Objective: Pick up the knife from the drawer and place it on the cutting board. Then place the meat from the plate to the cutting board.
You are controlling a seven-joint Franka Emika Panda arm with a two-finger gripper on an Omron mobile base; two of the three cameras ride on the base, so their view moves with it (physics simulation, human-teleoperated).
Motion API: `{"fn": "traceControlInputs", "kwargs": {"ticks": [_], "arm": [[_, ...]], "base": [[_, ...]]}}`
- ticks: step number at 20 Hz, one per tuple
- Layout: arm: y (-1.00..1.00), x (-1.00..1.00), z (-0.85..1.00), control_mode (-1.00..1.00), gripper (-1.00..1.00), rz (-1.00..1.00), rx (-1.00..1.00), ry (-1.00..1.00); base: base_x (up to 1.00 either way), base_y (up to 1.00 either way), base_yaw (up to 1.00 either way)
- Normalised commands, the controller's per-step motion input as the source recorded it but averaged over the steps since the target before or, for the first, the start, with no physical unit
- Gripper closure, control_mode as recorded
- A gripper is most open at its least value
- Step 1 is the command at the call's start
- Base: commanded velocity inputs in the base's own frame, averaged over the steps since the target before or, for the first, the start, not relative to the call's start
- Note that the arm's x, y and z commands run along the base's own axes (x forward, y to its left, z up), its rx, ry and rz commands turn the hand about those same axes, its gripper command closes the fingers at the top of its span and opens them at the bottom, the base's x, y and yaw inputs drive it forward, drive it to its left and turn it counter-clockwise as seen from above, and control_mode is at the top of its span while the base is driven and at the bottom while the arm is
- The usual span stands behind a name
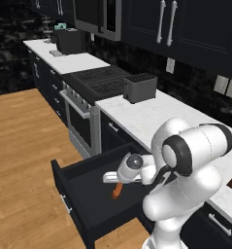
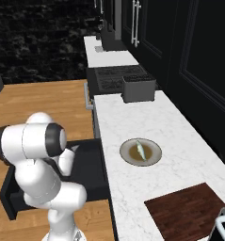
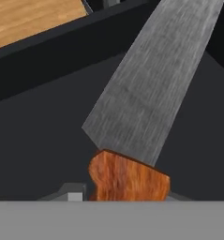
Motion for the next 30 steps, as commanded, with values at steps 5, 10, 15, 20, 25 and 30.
{"fn": "traceControlInputs", "kwargs": {"ticks": [5, 10, 15, 20, 25, 30], "arm": [[0.05, 0.32, 1.00, -1.00, 1.00, 0.00, -0.05, 0.35], [0.01, 0.30, 1.00, -1.00, 1.00, 0.00, -0.03, 0.23], [0.00, 0.21, 1.00, -1.00, 1.00, 0.00, -0.10, 0.25], [0.00, 0.17, 1.00, -1.00, 1.00, 0.00, -0.16, 0.27], [0.00, 0.14, 1.00, -1.00, 1.00, 0.00, -0.23, 0.29], [0.00, 0.11, 1.00, -1.00, 1.00, 0.00, -0.28, 0.26]], "base": [[0.00, 0.00, 0.00], [0.00, 0.00, 0.00], [0.00, 0.00, 0.00], [0.00, 0.00, 0.00], [0.00, 0.00, 0.00], [0.00, 0.00, 0.00]]}}
